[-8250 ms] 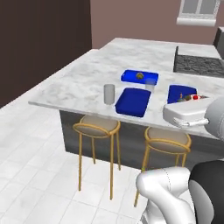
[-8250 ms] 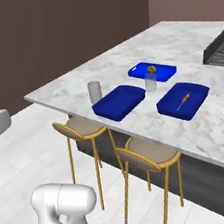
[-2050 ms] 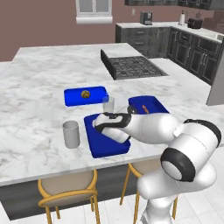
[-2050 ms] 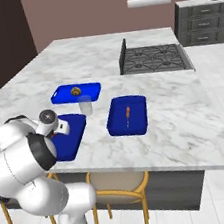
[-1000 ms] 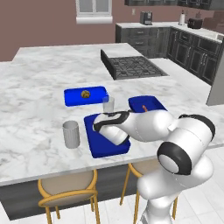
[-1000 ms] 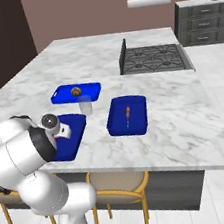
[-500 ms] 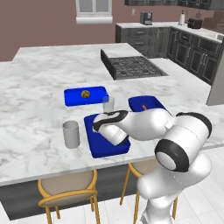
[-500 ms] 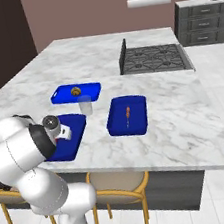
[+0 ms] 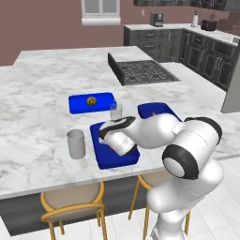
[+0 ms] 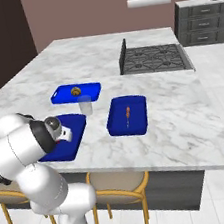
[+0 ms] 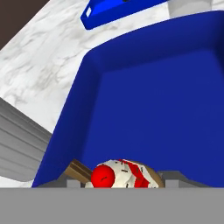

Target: Take the cupcake and donut from the fridge and place them on the empty tray on the dining counter.

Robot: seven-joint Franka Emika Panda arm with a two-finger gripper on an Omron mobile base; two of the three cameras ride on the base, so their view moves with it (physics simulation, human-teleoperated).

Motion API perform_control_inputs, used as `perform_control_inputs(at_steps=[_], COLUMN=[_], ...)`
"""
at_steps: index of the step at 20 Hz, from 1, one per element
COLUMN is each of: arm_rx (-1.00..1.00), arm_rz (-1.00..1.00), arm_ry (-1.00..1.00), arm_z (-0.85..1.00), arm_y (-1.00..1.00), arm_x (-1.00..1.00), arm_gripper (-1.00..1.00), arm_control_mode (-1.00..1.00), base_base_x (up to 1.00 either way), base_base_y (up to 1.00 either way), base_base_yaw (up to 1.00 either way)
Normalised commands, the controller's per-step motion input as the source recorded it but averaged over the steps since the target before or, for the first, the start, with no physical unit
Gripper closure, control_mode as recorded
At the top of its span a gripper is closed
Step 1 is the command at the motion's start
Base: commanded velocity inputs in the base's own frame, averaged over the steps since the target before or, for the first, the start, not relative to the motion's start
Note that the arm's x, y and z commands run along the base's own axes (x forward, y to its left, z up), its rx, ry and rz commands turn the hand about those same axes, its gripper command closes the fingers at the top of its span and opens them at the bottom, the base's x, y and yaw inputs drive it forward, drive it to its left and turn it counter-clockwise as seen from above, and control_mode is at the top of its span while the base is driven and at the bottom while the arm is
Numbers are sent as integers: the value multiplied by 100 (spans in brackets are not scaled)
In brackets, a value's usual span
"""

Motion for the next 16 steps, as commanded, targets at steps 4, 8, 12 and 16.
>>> perform_control_inputs(at_steps=[4,8,12,16], arm_rx=[0,0,0,0], arm_rz=[0,0,0,0], arm_ry=[0,0,0,0], arm_z=[-18,-17,-16,-15], arm_y=[0,0,0,0], arm_x=[0,0,0,0], arm_gripper=[100,100,100,100], arm_control_mode=[-100,-100,-100,-100], base_base_x=[0,0,0,0], base_base_y=[0,0,0,0], base_base_yaw=[0,0,0,0])
